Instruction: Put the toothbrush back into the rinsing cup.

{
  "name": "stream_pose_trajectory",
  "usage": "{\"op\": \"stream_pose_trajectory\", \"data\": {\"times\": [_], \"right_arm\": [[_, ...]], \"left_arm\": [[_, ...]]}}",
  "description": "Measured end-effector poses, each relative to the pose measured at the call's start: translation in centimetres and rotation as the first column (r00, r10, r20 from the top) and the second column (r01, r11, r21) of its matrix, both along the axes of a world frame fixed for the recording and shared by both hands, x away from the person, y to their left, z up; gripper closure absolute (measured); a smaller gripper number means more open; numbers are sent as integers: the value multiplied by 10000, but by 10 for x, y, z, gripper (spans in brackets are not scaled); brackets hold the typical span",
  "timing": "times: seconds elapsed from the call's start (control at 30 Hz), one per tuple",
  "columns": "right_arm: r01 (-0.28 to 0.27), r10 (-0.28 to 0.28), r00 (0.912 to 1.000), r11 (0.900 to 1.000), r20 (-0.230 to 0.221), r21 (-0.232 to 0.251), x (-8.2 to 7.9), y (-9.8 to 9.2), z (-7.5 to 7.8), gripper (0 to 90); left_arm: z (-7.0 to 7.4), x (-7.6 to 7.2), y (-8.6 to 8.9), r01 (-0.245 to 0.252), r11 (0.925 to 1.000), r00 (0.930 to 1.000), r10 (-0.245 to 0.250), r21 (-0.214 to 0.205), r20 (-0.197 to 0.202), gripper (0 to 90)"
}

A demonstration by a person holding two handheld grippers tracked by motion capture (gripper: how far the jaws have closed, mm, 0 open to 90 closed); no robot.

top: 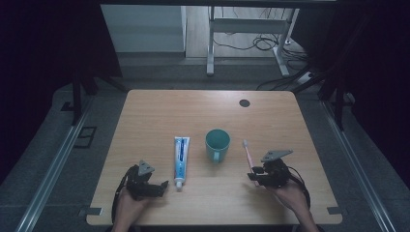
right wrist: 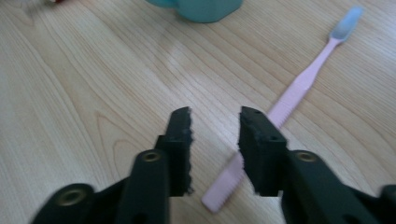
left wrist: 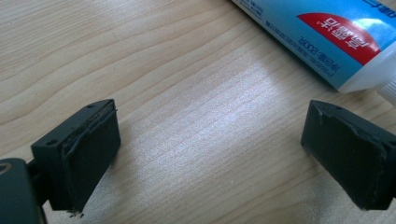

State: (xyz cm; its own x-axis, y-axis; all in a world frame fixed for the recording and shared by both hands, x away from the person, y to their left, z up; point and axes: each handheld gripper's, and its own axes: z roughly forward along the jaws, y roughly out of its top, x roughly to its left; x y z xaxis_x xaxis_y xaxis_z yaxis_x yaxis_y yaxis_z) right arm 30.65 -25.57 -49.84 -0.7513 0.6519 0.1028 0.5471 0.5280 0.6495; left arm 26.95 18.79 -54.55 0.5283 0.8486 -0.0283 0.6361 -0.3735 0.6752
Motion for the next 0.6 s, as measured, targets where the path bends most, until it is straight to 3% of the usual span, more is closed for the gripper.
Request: {"op": "stream_pose_trajectory", "data": {"times": [0.27, 0.6], "right_arm": [[-51, 51, 10000, 9999, 10, -160, 5, 6, -9, 853], [179, -189, 9997, 9977, -142, -653, 5, 5, -21, 870]], "left_arm": [[0, 0, 0, 5, 10000, 10000, -5, 2, 1, 48], [0, 0, 0, -29, 10000, 10000, 29, -15, -11, 48]]}}
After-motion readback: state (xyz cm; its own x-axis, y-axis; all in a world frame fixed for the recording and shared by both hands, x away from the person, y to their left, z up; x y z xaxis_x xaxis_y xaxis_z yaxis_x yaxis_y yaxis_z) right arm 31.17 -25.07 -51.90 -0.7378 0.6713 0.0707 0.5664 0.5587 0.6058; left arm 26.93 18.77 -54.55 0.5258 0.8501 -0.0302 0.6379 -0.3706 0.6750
